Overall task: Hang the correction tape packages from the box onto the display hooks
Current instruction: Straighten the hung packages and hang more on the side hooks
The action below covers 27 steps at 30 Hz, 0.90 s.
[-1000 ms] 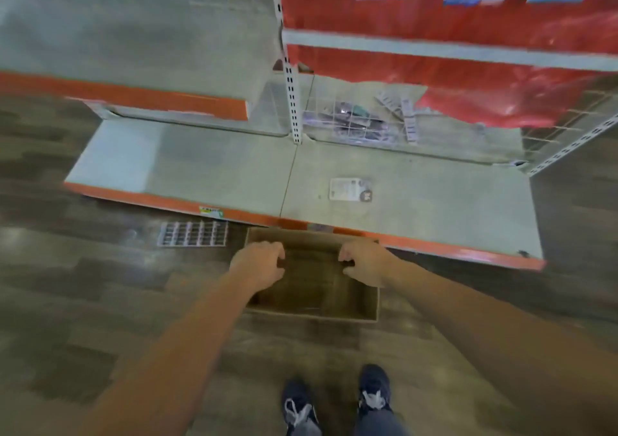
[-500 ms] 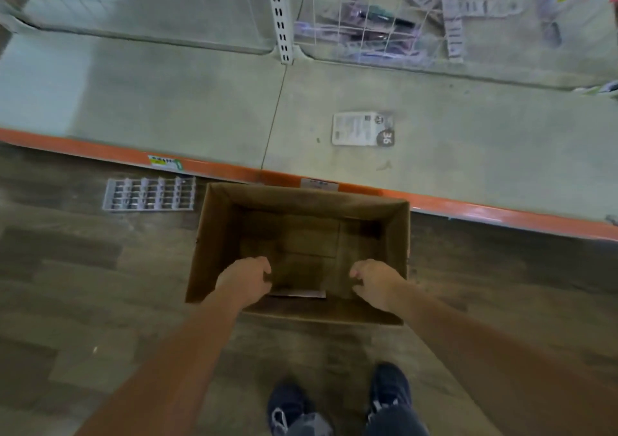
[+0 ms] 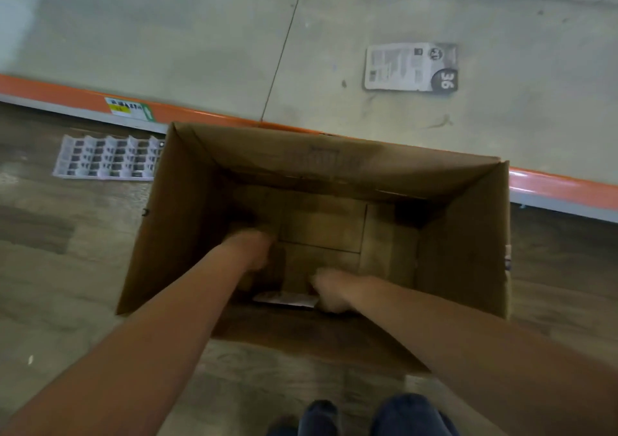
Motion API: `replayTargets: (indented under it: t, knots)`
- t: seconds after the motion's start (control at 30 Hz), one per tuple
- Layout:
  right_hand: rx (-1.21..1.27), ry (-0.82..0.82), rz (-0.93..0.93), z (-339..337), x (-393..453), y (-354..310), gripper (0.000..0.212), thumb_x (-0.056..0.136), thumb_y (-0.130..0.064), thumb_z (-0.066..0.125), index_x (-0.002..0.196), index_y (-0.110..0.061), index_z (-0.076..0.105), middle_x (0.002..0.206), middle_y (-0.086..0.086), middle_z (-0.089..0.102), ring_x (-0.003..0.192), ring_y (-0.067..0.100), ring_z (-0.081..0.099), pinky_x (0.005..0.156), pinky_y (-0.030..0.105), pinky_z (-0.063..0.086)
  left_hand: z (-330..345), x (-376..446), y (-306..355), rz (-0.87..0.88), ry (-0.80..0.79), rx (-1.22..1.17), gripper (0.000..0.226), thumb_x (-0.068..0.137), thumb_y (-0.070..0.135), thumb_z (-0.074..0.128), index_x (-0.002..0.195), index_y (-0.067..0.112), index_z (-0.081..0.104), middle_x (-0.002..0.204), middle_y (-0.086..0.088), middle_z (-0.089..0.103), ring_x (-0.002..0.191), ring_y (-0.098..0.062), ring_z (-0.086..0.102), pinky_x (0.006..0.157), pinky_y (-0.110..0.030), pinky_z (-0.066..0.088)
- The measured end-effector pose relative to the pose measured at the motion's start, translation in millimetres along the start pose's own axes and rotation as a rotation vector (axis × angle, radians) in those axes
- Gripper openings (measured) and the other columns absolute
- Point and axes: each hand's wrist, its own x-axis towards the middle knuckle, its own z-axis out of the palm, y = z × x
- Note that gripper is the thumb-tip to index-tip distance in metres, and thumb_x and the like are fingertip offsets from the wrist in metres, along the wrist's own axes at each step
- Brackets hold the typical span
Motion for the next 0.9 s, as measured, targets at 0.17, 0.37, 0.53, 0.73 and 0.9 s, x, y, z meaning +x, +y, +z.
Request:
replayTargets:
  t: [0.17,0.37,0.53,0.73,0.9]
  knots:
    - [-0.087,-0.023,-0.029,2.0,23.5,4.9,0.028,0.097,-0.016,0.048,0.119,-0.001,0.058,0.120,0.017,0.058,0.107,0.030,0.057,0.081,0.034,0.044,-5.3,24.3,-10.3,0.045,0.027,0.050,0.041,0.101,0.021,0.042,0.142,0.017,0.041,0.142,-0.010,0.046,0.128,-0.026,0.047,0.099,-0.034,0.041]
    - [-0.030,0.102,0.024,-20.9,46.8,24.0,0.035,0.097,-0.018,0.046,0.128,-0.001,0.050,0.132,0.018,0.052,0.118,0.031,0.051,0.089,0.032,0.042,-11.5,43.6,-15.9,0.028,0.097,-0.025,0.033,0.099,0.023,0.047,0.130,0.014,0.050,0.134,-0.010,0.052,0.119,-0.026,0.053,0.088,-0.032,0.044]
    - [0.067,0.035,0.071,-19.9,57.3,41.8,0.051,0.088,-0.027,0.065,0.132,-0.006,0.047,0.132,0.011,0.050,0.118,0.027,0.051,0.095,0.034,0.043,-6.3,42.4,-12.7,0.026,0.028,-0.059,0.038,0.099,0.023,0.048,0.135,0.014,0.046,0.135,-0.009,0.049,0.120,-0.025,0.051,0.093,-0.032,0.044]
    - [0.156,0.020,0.080,-12.9,54.2,43.5,0.050,0.088,-0.025,0.065,0.132,-0.010,0.044,0.132,0.009,0.050,0.116,0.025,0.052,0.094,0.034,0.045,-2.4,36.1,-16.1,0.024,0.014,-0.076,0.035,0.097,0.024,0.050,0.131,0.016,0.050,0.132,-0.006,0.053,0.117,-0.023,0.053,0.091,-0.031,0.045]
    - [0.339,0.186,0.069,-32.4,-4.3,37.6,0.039,0.090,-0.021,0.062,0.125,-0.009,0.047,0.125,0.011,0.054,0.103,0.023,0.053,0.084,0.032,0.043,-13.0,-0.8,-20.4,0.014,0.104,-0.071,0.033,0.097,0.030,0.048,0.127,0.017,0.053,0.129,-0.008,0.055,0.115,-0.025,0.054,0.094,-0.036,0.045]
